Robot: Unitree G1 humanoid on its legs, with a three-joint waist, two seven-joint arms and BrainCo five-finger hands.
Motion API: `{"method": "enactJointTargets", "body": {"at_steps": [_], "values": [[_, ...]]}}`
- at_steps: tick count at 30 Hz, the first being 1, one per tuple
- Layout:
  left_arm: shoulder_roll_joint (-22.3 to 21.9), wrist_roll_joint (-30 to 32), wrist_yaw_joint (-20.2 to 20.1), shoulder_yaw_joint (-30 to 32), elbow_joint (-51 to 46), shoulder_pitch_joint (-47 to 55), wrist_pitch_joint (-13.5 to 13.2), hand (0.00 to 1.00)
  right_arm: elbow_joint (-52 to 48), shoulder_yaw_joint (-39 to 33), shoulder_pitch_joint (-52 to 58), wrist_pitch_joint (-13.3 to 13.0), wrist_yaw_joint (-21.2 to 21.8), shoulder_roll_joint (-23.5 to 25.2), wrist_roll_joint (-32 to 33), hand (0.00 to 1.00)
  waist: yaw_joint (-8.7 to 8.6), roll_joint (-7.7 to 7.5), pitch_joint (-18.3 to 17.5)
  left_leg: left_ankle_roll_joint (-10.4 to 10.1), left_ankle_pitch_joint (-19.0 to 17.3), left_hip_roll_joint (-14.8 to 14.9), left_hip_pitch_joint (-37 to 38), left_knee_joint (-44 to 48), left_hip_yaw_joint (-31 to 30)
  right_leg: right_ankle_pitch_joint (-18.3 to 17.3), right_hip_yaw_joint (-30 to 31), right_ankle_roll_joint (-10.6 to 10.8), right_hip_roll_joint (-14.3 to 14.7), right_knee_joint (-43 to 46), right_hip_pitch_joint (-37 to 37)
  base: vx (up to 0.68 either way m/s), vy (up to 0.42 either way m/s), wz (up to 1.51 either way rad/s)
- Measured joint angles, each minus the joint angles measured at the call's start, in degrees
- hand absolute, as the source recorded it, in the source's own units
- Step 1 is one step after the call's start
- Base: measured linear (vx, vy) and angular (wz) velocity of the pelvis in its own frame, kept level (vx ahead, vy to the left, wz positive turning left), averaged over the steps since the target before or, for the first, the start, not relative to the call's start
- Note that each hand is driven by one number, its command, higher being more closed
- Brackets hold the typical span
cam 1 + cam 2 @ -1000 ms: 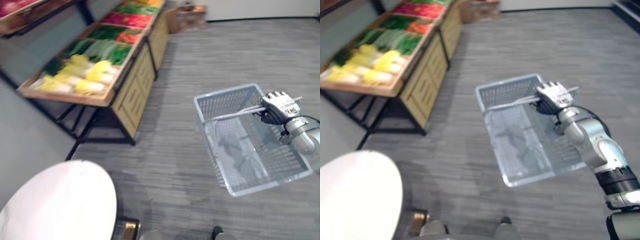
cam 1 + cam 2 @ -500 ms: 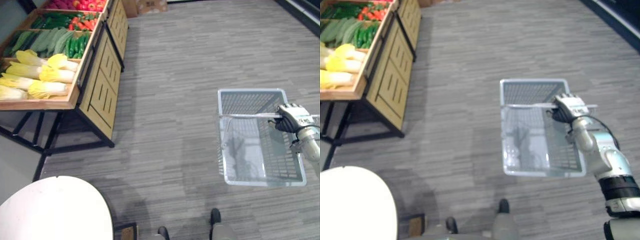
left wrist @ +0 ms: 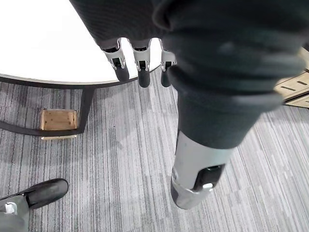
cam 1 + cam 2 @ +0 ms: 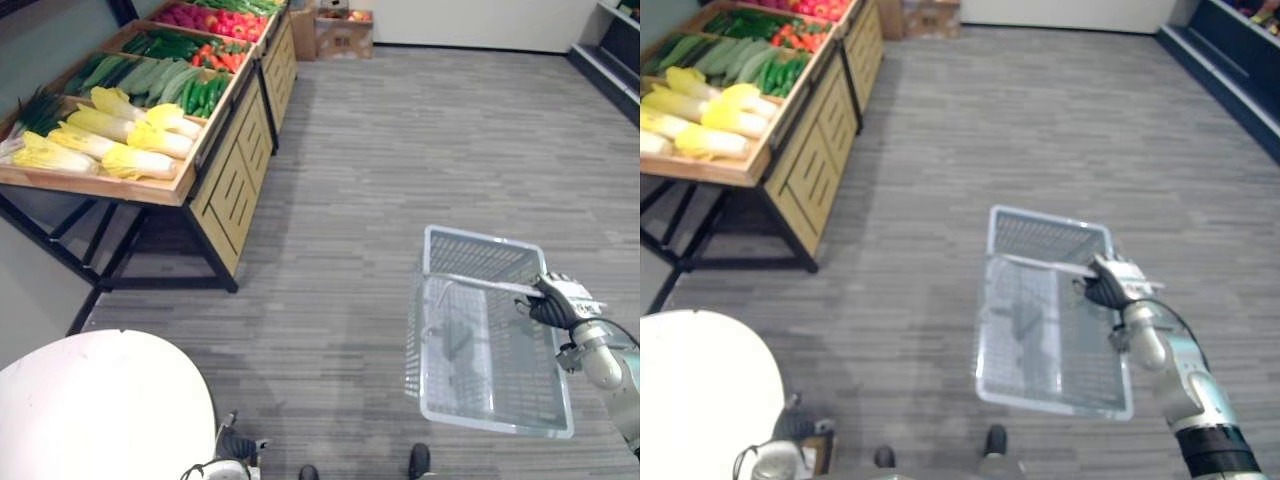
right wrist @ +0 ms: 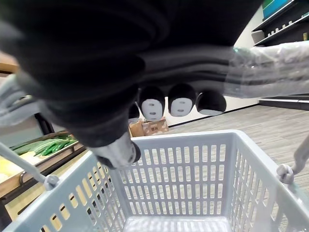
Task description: Pick vegetable in the basket
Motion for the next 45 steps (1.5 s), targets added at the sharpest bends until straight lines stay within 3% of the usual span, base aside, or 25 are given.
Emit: {"method": "enactJointTargets", "body": {"at_steps": [5, 9, 14, 16, 17, 18, 19, 21, 22, 24, 27, 28, 29, 30, 32, 35, 38, 39, 40, 41, 42, 43, 45], "values": [[-1.3, 3.2, -0.2, 3.7, 4.4, 2.5, 0.8, 0.00, 0.0, -0.2, 4.3, 0.4, 0.0, 6.5, 0.0, 1.00, 0.20, -0.97, -0.8, -0.2, -0.1, 0.6, 1.0, 0.0, -0.3, 0.0, -1.0, 0.0, 0.6, -1.0, 1.9, 0.01, -0.005, 0.06], [-1.3, 10.7, -1.1, 6.4, 8.0, 5.7, 2.5, 0.00, 0.3, -1.1, 8.3, 0.3, 0.0, 11.5, 0.6, 1.00, 0.46, -1.53, -1.4, -0.4, -0.2, 1.3, 1.2, 0.1, -0.8, -0.4, -2.3, -0.5, 1.1, -0.9, 3.0, 0.00, -0.024, 0.12], [-1.0, 17.9, -2.4, 7.2, 11.1, 5.9, 3.8, 0.00, 3.1, -3.7, 11.1, 0.3, -0.1, 14.8, 1.1, 1.00, 0.36, -1.22, -1.2, -1.6, -2.4, 2.8, -0.9, 4.4, -3.7, -5.1, -5.0, -2.0, 1.3, 5.5, 2.3, -0.04, -0.038, 0.28], [-1.0, 18.7, -2.4, 7.2, 11.2, 5.6, 3.8, 0.00, 4.7, -4.1, 11.0, 0.4, -0.1, 14.6, 1.0, 1.00, 0.90, 0.67, -0.6, -0.9, -7.2, 5.0, -5.1, 13.5, -5.3, -7.8, -5.9, -2.1, 2.7, 9.2, 1.7, -0.05, -0.053, 0.17], [-1.0, 18.7, -2.4, 7.2, 11.3, 5.5, 3.8, 0.00, 4.9, -4.1, 11.0, 0.5, -0.1, 14.6, 1.0, 1.00, 1.22, 1.18, -0.5, -0.7, -7.9, 5.8, -5.4, 14.6, -5.5, -8.0, -6.0, -2.5, 3.1, 9.9, 1.8, 0.00, -0.076, 0.04], [-1.3, 18.6, -2.4, 7.2, 11.6, 5.4, 3.9, 0.00, 4.9, -4.0, 10.9, 0.5, -0.1, 14.5, 1.0, 1.00, 1.85, 2.63, 0.4, -0.1, -8.7, 7.0, -5.2, 15.9, -5.5, -9.3, -6.4, -3.8, 3.7, 13.6, 1.4, 0.05, -0.104, 0.05], [-0.7, 18.6, -2.3, 7.3, 11.9, 5.6, 4.2, 0.00, 4.9, -3.7, 10.8, 0.6, -0.1, 14.0, 1.0, 1.00, 2.24, 2.04, 0.5, 1.2, -9.4, 7.2, -5.5, 19.4, -6.2, -14.4, -6.5, -3.9, 3.3, 17.5, 1.2, 0.05, -0.083, 0.18], [-0.9, 18.1, -2.4, 7.2, 12.0, 5.1, 4.3, 0.00, 5.7, -3.9, 9.9, 1.2, -0.5, 13.0, 1.0, 1.00, 2.82, 1.75, 1.5, 3.6, -6.5, 6.9, -9.8, 29.1, -6.7, -15.1, -7.4, -3.9, 3.0, 17.0, 2.4, 0.00, -0.072, 0.26], [-1.4, 18.0, -2.4, 7.1, 12.0, 5.0, 4.4, 0.00, 7.0, -3.8, 8.2, 1.7, -0.6, 12.5, 0.9, 1.00, 3.54, 1.17, 2.1, 3.4, -6.1, 5.9, -12.8, 31.7, -6.7, -15.1, -7.3, -3.9, 2.2, 15.0, 4.0, -0.04, -0.119, 0.17], [-2.2, 18.0, -2.4, 6.3, 12.0, 5.5, 4.3, 0.00, 7.8, -3.9, 6.4, 2.1, -0.6, 10.3, 0.9, 1.00, 4.01, 2.57, 2.2, 2.7, -6.1, 4.9, -15.2, 27.6, -5.6, -14.8, -7.5, -3.5, 2.0, 12.7, 4.8, -0.02, -0.051, 0.05], [-4.1, 18.0, -2.3, 6.1, 12.1, 7.5, 4.8, 0.00, 8.2, -3.6, 3.9, 2.0, -1.7, 8.4, 0.9, 1.00, 4.88, 5.68, 2.0, 2.5, -5.8, 5.3, -15.1, 12.3, -4.6, -13.9, -7.1, -2.9, 2.9, 8.5, 5.3, 0.08, 0.142, -0.23], [-4.6, 18.0, -2.3, 6.1, 12.2, 7.7, 4.7, 0.00, 8.2, -3.4, 3.4, 2.1, -1.8, 8.2, 0.9, 1.00, 4.94, 6.32, 2.0, 1.4, -4.5, 5.6, -15.0, 10.8, -4.7, -13.6, -6.9, -2.6, 3.3, 7.7, 5.6, 0.20, 0.225, -0.08], [-5.0, 18.0, -2.3, 6.1, 13.0, 7.6, 4.8, 0.00, 9.0, -2.3, 2.4, 2.1, -2.4, 8.2, 0.9, 1.00, 4.96, 6.48, 2.0, -0.5, -2.8, 4.7, -15.1, 11.0, -3.6, -12.7, -6.0, -1.1, 2.6, 5.7, 6.6, 0.20, 0.187, 0.02], [-5.2, 18.0, -2.3, 6.1, 12.9, 7.5, 4.7, 0.00, 9.4, -1.8, 1.8, 2.2, -2.4, 8.1, 0.9, 1.00, 4.84, 6.23, 2.2, -0.5, -2.8, 4.4, -15.0, 11.8, -2.8, -12.4, -5.8, -0.6, 2.0, 5.1, 7.1, 0.25, 0.221, 0.01], [-6.0, 18.0, -2.4, 6.0, 13.0, 7.2, 4.6, 0.00, 10.1, -0.5, 0.0, 2.8, -2.4, 7.9, 0.8, 1.00, 5.28, 5.36, 2.5, 0.6, -2.2, 3.0, -15.1, 16.2, -1.3, -11.7, -4.0, 0.8, 0.0, 4.9, 8.3, 0.25, 0.193, -0.14], [-5.9, 18.0, -2.4, 6.0, 12.9, 7.0, 4.5, 0.00, 10.5, 0.1, -1.0, 2.9, -2.4, 8.0, 0.7, 1.00, 6.36, 3.23, 2.0, 2.8, -5.5, -0.1, -14.3, 18.0, 0.8, -12.3, -2.7, 2.5, -3.6, 6.4, 8.6, 0.34, 0.196, -0.15], [-5.5, 18.0, -2.5, 4.6, 12.5, 6.7, 4.0, 0.00, 10.5, -0.1, -1.5, 3.2, -2.3, 8.5, -0.3, 1.00, 6.50, 3.22, 1.7, 5.2, -7.4, -2.4, -11.4, 17.0, 2.7, -12.5, 0.6, 2.1, -7.5, 20.3, 3.0, 0.42, 0.271, -0.04], [-4.8, 18.0, -2.7, 3.4, 11.7, 6.9, 4.1, 0.00, 10.5, 0.0, -1.4, 3.3, -2.3, 9.0, -1.1, 1.00, 6.12, 1.79, 2.3, 6.3, -8.1, -3.7, -9.4, 16.1, 3.0, -11.8, 2.1, 1.0, -9.5, 29.5, -0.4, 0.41, 0.276, 0.17], [-4.1, 18.0, -3.0, 2.6, 10.7, 6.8, 4.0, 0.00, 10.5, 0.0, -1.4, 3.8, -2.2, 9.5, -1.4, 1.00, 6.00, 1.68, 2.3, 7.1, -8.6, -4.8, -6.9, 15.2, 3.0, -8.7, 3.9, -2.7, -11.0, 38.3, -3.5, 0.42, 0.262, 0.23], [-3.8, 18.0, -3.1, 2.2, 10.4, 6.9, 4.0, 0.00, 10.6, 0.0, -1.4, 4.0, -2.1, 9.6, -1.5, 1.00, 5.92, 1.14, 2.5, 7.3, -8.7, -5.1, -5.5, 14.5, 2.8, -5.9, 5.0, -3.6, -11.3, 41.8, -4.8, 0.42, 0.208, 0.33], [-3.1, 18.0, -3.4, 1.1, 9.4, 6.8, 4.0, 0.00, 10.9, -0.1, -1.4, 4.1, -2.1, 9.7, -1.6, 1.00, 5.17, 1.38, 2.4, 8.3, -9.3, -5.3, -2.5, 12.4, 0.9, -2.3, 7.4, -2.9, -10.7, 49.2, -7.6, 0.41, 0.158, 0.52], [-2.5, 18.0, -3.5, 0.8, 9.3, 6.4, 4.1, 0.00, 11.1, -0.1, -1.4, 4.0, -2.1, 10.1, -1.6, 1.00, 4.50, 0.99, 2.8, 8.4, -9.4, -5.3, 0.4, 10.5, -1.1, -5.7, 8.6, -4.0, -8.9, 56.3, -9.9, 0.40, 0.120, 0.62], [-1.8, 18.0, -3.4, 0.8, 9.4, 6.0, 4.1, 0.00, 11.1, -0.7, -1.4, 3.9, -2.1, 11.0, -1.6, 1.00, 3.30, 0.81, 2.9, 8.5, -9.4, -5.0, 4.5, 8.3, -3.6, -11.4, 7.1, -6.4, -5.8, 61.0, -13.1, 0.44, 0.004, 0.59]]}}
